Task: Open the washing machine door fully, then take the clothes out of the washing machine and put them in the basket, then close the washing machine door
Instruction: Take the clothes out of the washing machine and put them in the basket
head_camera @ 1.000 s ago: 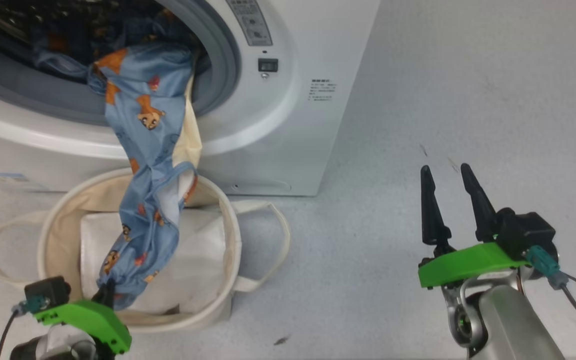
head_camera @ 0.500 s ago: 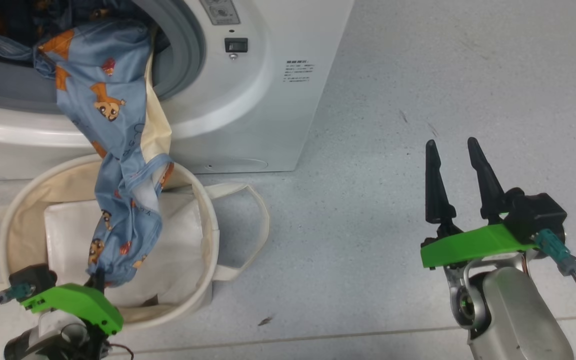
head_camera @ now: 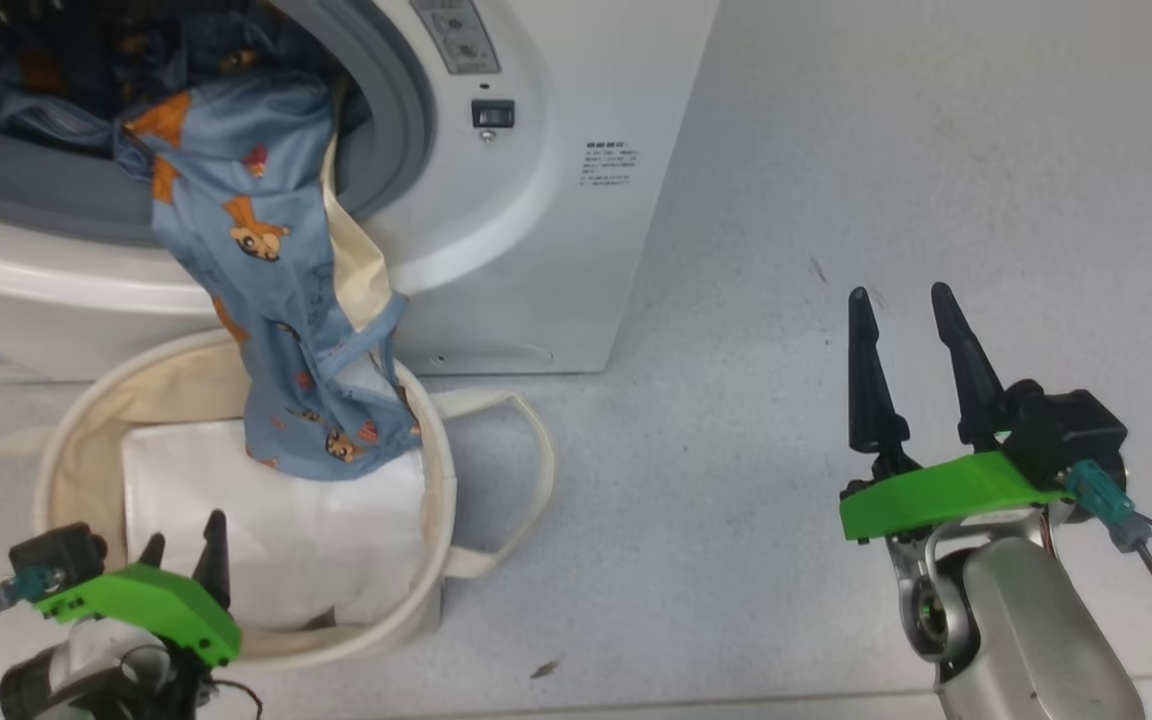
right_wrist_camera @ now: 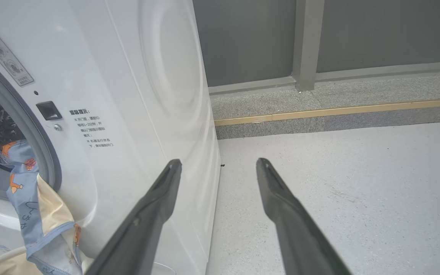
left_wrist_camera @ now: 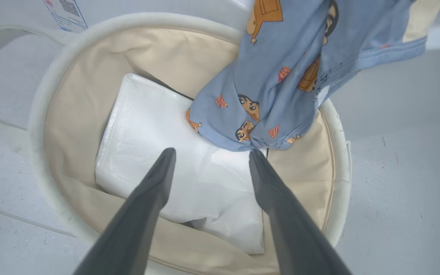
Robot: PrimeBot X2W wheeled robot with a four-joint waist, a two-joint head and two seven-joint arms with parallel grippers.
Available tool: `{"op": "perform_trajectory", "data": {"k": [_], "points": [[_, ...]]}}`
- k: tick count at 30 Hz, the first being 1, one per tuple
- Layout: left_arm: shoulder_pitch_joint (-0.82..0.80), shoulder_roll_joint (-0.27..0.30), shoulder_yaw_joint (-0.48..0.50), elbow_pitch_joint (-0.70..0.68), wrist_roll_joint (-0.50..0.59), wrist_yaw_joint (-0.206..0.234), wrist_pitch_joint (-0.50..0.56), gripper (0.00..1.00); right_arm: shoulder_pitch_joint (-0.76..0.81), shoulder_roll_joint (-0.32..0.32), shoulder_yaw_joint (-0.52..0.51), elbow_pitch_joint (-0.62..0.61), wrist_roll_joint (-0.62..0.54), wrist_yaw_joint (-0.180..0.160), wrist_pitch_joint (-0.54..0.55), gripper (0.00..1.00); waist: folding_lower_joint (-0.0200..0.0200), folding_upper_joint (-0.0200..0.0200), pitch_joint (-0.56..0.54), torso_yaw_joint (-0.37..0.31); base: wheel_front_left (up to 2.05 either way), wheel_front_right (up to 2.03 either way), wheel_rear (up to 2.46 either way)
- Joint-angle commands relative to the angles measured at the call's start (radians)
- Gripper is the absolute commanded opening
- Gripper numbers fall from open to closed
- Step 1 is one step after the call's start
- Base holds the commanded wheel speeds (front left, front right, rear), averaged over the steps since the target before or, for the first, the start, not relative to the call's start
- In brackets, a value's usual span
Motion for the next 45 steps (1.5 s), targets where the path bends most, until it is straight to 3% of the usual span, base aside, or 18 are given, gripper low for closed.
{"op": "perform_trajectory", "data": {"k": [1,7,14,17,21,29,34,45], "points": [[0.003,0.057,0.021,-0.025,-0.006,-0.005,-0.019,1.00,0.002,0.005,0.022,-0.025,0.007,0.001,-0.005,1.00,0.0000,-0.0001,-0.024,0.008,0.00,0.00,0.00],[-0.002,0.109,0.063,-0.118,0.010,-0.005,-0.027,1.00,0.023,0.005,0.021,-0.009,0.008,0.001,-0.005,1.00,0.0000,-0.0001,-0.077,0.021,0.00,0.00,0.00],[0.035,0.166,0.254,-0.347,0.149,-0.006,-0.027,1.00,0.058,0.005,0.025,0.011,0.018,0.001,-0.005,1.00,0.0000,-0.0001,-0.152,0.034,0.00,0.00,0.00],[0.076,0.168,0.336,-0.453,0.271,-0.003,-0.027,1.00,0.082,0.005,0.034,0.022,0.031,0.001,-0.005,1.00,0.0000,-0.0001,-0.192,0.039,0.00,0.00,0.00],[0.139,0.148,0.419,-0.589,0.342,0.010,-0.027,1.00,0.090,0.005,0.051,0.028,0.034,0.001,-0.005,1.00,0.0000,-0.0001,-0.219,0.030,0.00,0.00,0.00],[0.345,0.132,0.455,-0.792,0.403,0.066,-0.027,1.00,0.118,0.005,0.065,0.047,0.035,0.001,-0.005,1.00,0.0000,-0.0001,-0.288,0.013,0.00,0.00,0.00],[0.452,0.138,0.445,-0.887,0.399,0.074,-0.003,1.00,0.139,0.005,0.051,0.044,0.029,0.001,-0.005,1.00,0.0000,-0.0001,-0.317,0.011,0.00,0.00,0.00],[0.488,0.160,0.439,-0.932,0.408,0.100,0.027,1.00,0.146,0.005,0.054,0.049,0.024,0.001,-0.005,1.00,0.0000,-0.0001,-0.339,0.003,0.00,0.00,0.00]]}}
